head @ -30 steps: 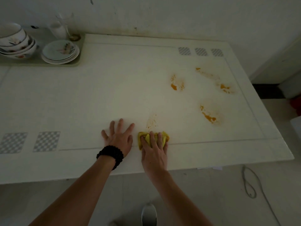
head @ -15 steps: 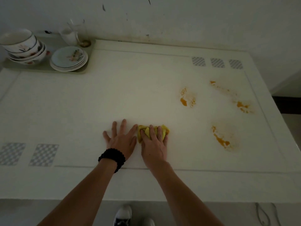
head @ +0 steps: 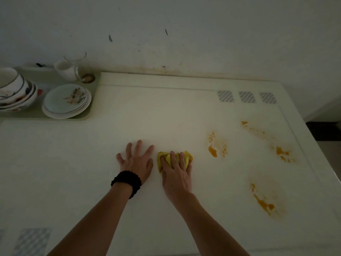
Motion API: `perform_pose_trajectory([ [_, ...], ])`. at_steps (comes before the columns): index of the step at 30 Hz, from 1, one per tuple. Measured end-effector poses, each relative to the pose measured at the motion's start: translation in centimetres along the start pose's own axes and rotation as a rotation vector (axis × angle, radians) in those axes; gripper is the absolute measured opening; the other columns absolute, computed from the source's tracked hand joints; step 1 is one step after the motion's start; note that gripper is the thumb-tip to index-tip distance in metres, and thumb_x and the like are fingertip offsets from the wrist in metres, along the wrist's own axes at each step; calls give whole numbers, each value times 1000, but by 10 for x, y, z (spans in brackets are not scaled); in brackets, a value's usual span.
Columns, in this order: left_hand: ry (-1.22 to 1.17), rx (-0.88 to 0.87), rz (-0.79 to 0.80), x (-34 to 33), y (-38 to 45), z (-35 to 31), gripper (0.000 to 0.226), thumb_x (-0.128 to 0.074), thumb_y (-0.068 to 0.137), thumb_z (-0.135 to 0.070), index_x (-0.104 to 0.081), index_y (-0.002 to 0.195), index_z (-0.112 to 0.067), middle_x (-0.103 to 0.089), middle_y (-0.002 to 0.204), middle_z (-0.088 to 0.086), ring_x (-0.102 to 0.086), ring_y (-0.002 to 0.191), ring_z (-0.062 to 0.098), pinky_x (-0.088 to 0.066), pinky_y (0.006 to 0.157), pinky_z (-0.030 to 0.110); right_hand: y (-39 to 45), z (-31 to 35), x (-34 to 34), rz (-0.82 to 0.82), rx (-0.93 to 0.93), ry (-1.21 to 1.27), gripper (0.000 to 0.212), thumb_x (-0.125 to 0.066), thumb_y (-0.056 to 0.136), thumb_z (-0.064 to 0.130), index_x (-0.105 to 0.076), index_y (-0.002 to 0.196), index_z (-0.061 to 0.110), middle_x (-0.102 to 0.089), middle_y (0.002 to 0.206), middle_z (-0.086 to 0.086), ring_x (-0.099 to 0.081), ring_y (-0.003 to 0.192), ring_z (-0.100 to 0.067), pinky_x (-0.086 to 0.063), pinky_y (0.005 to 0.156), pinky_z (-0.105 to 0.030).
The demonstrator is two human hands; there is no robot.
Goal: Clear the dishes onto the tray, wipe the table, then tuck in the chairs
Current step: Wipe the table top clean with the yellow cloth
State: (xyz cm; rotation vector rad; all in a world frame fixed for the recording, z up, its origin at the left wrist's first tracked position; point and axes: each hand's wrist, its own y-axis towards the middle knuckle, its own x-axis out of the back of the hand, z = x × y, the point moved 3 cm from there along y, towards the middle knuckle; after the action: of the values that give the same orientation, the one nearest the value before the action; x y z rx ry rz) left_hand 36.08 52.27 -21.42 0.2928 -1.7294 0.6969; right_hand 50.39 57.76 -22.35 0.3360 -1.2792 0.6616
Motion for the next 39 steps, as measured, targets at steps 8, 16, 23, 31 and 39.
perform_pose_trajectory([
  [8, 17, -7, -8, 23, 87, 15, 52, -24, 96, -57, -14, 147, -52, 1, 161, -5, 2, 147, 33, -13, 108, 68, 108, 5, 6, -9, -4, -14, 49, -57, 91, 30, -54, 140, 29, -38, 158, -6, -25, 148, -40, -22, 114, -65],
  [16, 37, -21, -17, 43, 151, 20, 55, -23, 95, -62, -10, 147, -51, 2, 162, -5, 3, 147, 33, -13, 109, 67, 199, 10, 21, 42, 21, -9, 51, -40, 101, 35, -34, 152, 34, -13, 167, -1, -2, 153, -33, -6, 120, -59],
  [23, 52, -42, -28, 55, 204, 16, 59, -22, 93, -65, -7, 148, -51, 3, 162, -6, 4, 147, 34, -11, 110, 66, 287, 14, 28, 54, 47, -41, 51, -36, 102, 36, -32, 153, 35, -12, 167, -1, -2, 153, -33, -5, 120, -60],
  [31, 47, -42, -23, 65, 250, 0, 61, -23, 93, -65, -2, 149, -49, 5, 162, -5, 5, 147, 38, -10, 110, 67, 350, 4, 39, 68, 137, -44, 49, -32, 105, 37, -31, 153, 37, -15, 166, 0, -3, 154, -31, -5, 121, -58],
  [39, 24, 2, -51, 63, 252, -10, 59, -24, 94, -57, -7, 150, -45, 4, 162, -2, 6, 146, 42, -6, 111, 69, 375, -55, 57, 72, 132, -74, 47, -34, 104, 37, -34, 152, 40, -17, 166, 2, -6, 153, -28, -8, 122, -52],
])
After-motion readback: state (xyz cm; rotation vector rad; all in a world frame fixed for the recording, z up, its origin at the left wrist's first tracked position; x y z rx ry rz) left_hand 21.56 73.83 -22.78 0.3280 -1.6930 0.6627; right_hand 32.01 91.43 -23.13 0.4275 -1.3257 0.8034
